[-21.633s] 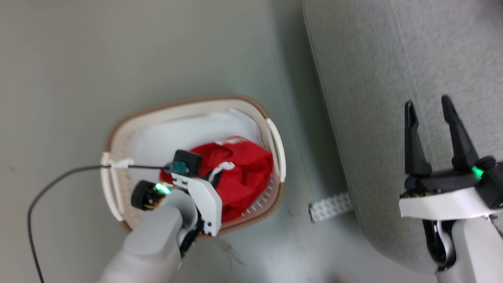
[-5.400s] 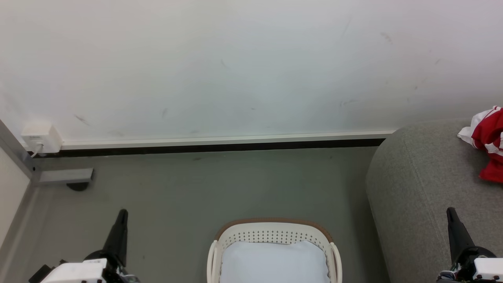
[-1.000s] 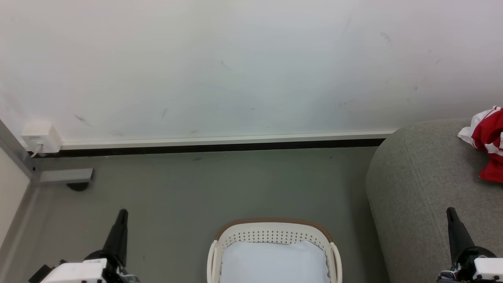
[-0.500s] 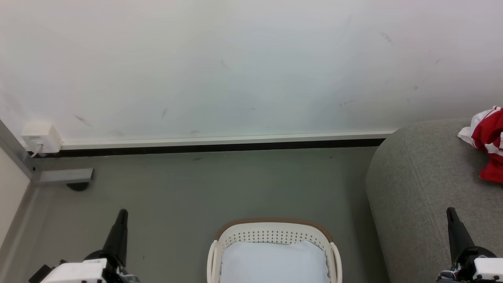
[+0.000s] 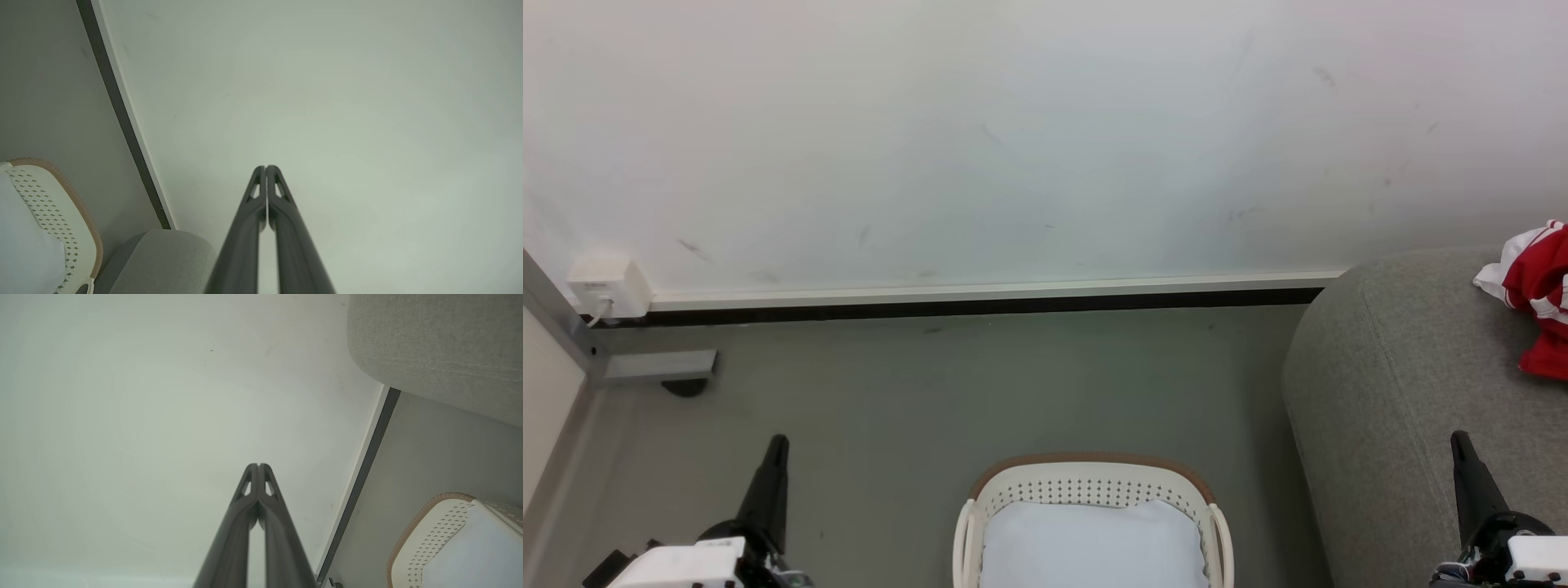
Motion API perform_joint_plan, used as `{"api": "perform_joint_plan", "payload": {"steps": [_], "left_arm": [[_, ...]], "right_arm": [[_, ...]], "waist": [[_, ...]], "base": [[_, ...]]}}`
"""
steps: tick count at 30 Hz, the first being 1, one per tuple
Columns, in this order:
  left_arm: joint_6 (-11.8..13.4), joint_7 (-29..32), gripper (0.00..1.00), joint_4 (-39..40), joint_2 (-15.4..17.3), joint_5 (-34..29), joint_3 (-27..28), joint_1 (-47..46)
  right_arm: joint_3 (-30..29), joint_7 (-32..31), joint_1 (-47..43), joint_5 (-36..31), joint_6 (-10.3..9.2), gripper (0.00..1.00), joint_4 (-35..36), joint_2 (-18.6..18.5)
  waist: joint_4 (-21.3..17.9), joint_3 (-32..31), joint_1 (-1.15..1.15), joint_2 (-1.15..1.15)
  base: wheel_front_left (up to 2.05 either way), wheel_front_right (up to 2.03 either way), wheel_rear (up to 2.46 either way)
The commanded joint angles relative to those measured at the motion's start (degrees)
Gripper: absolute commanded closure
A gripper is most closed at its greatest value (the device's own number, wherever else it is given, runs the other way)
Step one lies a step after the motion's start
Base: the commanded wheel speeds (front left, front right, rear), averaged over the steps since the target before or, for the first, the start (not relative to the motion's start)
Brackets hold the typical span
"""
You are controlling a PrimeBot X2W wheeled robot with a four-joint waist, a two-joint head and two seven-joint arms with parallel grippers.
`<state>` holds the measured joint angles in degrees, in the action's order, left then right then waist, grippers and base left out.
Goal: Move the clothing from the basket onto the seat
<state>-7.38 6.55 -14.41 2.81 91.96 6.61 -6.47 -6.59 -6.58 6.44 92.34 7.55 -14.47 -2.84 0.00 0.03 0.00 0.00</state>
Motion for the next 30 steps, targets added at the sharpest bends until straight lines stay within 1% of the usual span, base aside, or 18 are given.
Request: {"api": "perform_joint_plan", "payload": {"steps": [1, 30], "left_arm": [[-0.29, 0.26, 1.00, 0.11, 0.11, 0.72, 0.11, -0.36], [-0.30, 0.26, 1.00, 0.11, 0.11, 0.72, 0.11, -0.36]], "right_arm": [[-0.16, -0.21, 0.36, 0.03, -0.12, 1.00, 0.35, -0.07], [-0.16, -0.20, 0.36, 0.04, -0.12, 1.00, 0.35, -0.07]], "waist": [[0.00, 0.00, 0.00, 0.00], [0.00, 0.00, 0.00, 0.00]], "base": [[0.00, 0.00, 0.00], [0.00, 0.00, 0.00]]}}
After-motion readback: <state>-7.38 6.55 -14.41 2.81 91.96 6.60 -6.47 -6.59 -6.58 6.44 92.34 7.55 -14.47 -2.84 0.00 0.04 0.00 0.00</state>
